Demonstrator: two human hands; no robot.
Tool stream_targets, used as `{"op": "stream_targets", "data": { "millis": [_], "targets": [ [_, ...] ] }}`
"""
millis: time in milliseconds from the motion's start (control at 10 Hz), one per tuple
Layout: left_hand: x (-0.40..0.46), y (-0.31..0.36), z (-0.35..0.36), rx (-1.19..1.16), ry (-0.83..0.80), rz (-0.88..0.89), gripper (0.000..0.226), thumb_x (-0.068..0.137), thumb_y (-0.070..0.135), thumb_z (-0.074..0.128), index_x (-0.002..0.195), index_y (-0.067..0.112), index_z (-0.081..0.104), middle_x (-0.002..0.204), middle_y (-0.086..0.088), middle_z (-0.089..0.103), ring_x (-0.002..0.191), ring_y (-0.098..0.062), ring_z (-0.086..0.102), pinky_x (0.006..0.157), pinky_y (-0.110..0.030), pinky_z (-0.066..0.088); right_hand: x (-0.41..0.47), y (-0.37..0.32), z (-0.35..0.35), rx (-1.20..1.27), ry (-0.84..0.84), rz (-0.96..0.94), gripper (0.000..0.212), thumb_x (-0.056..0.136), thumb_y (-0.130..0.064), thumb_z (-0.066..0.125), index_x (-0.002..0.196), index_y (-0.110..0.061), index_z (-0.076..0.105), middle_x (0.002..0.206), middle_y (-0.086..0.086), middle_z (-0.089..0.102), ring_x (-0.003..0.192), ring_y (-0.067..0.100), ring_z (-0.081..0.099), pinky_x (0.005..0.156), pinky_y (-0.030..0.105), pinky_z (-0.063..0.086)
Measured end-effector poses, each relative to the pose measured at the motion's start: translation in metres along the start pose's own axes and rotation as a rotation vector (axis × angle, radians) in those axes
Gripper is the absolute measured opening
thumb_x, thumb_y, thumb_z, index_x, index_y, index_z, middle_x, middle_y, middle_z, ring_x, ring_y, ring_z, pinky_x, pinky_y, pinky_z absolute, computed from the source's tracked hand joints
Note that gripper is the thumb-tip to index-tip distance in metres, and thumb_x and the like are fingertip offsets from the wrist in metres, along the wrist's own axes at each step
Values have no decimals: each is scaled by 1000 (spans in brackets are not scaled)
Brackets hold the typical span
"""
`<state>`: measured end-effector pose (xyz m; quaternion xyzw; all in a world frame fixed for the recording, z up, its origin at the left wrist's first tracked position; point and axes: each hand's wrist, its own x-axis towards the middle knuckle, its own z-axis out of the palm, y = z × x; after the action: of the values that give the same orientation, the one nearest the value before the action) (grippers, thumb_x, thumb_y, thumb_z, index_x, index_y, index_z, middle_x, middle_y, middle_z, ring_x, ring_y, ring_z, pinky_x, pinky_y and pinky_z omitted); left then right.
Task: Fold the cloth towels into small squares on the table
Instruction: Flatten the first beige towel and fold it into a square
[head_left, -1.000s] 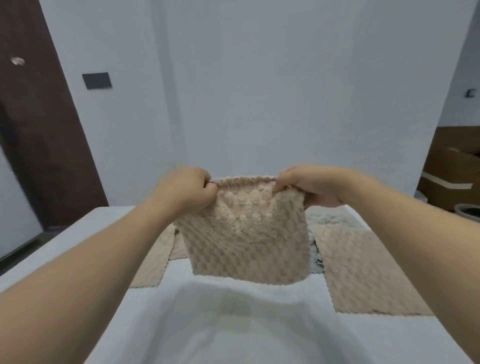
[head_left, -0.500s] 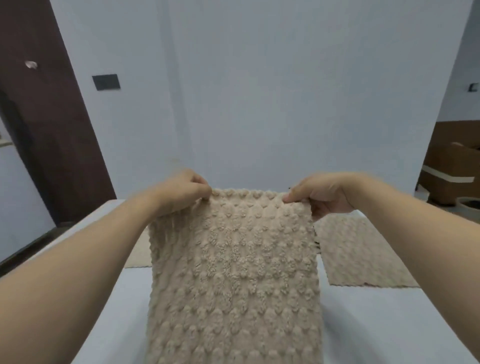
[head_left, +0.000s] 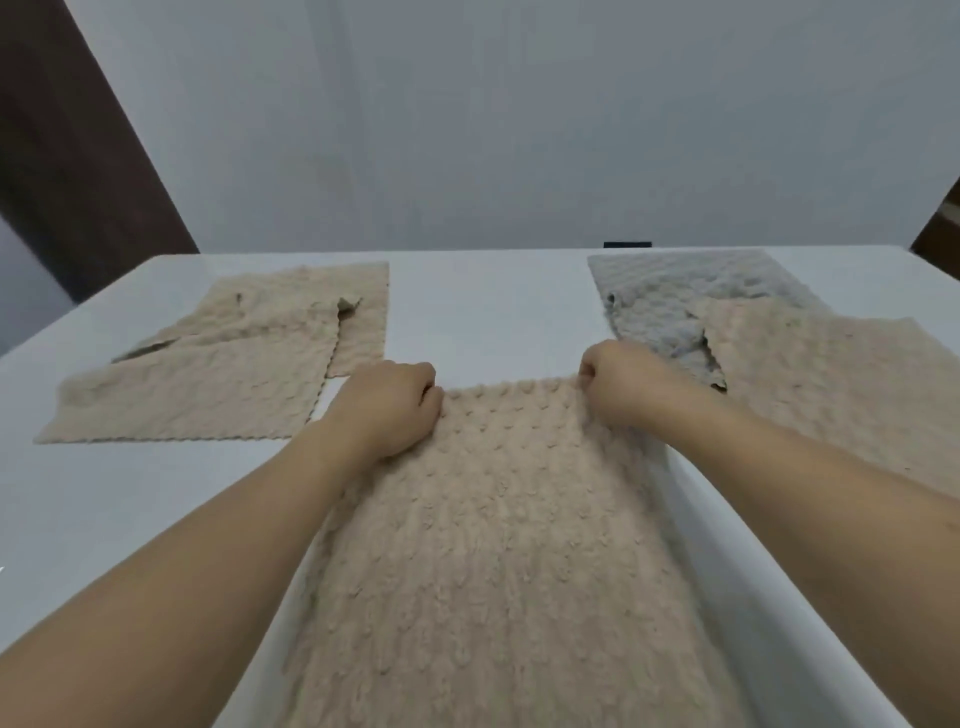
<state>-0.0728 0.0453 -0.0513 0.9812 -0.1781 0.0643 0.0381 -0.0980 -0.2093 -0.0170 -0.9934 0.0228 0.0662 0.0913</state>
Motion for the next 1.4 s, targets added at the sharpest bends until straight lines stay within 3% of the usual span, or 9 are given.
{"op": "stream_targets", "data": {
  "millis": [100,200,300,400,500,600,1000,1400],
  "targets": [
    [4,1,4,60,189,-33,27,97,33,41,98,12,57,93,-3,57,85,-28,51,71,-37,37,1,-2,7,-151,199,-57,34,89,-11,43,122,-9,54,120,12,54,104,32,54,84,38,46],
    [-5,11,1,-130,305,-44,35,94,28,37,114,9,58,113,-9,57,99,-31,52,84,-41,40,-9,-14,19,-111,431,-212,36,89,-13,44,122,-8,55,122,11,54,107,32,52,88,40,42],
    [-26,36,1,-311,262,22,33,101,24,39,126,9,55,129,-7,55,116,-26,50,98,-34,35,-26,-32,36,58,401,-342,41,95,-19,41,133,-7,50,139,11,48,128,30,43,106,41,32],
    [-38,57,9,-420,112,15,51,104,38,26,147,13,40,153,-4,41,142,-19,33,119,-38,21,-34,-38,56,151,197,-295,52,103,-34,27,151,-15,26,159,3,22,146,19,17,119,39,10],
    [-38,59,23,-259,-68,-48,55,106,41,19,157,21,21,165,1,16,152,-15,8,123,-38,2,-29,-34,70,49,118,-244,56,102,-40,19,154,-20,14,162,-2,9,148,14,4,120,38,1],
    [-34,54,28,-167,-101,-69,58,105,42,17,159,22,11,166,5,6,152,-13,0,123,-38,-1,-25,-33,72,-4,110,-218,57,102,-40,16,155,-22,9,162,-4,3,148,14,-1,120,38,-2],
    [-43,11,21,-148,-161,-140,61,105,47,12,159,21,4,166,7,-2,152,-10,-5,123,-33,-5,-22,-29,69,-12,72,-195,55,102,-42,13,155,-27,5,162,-7,-2,148,12,-4,120,38,-5],
    [-52,-21,18,-141,-183,-204,62,105,46,15,159,17,5,166,3,-2,152,-14,-5,123,-35,-3,-18,-9,66,-44,81,-102,57,102,-40,13,155,-20,5,162,-4,-2,148,12,-3,120,35,-4]
  ]
}}
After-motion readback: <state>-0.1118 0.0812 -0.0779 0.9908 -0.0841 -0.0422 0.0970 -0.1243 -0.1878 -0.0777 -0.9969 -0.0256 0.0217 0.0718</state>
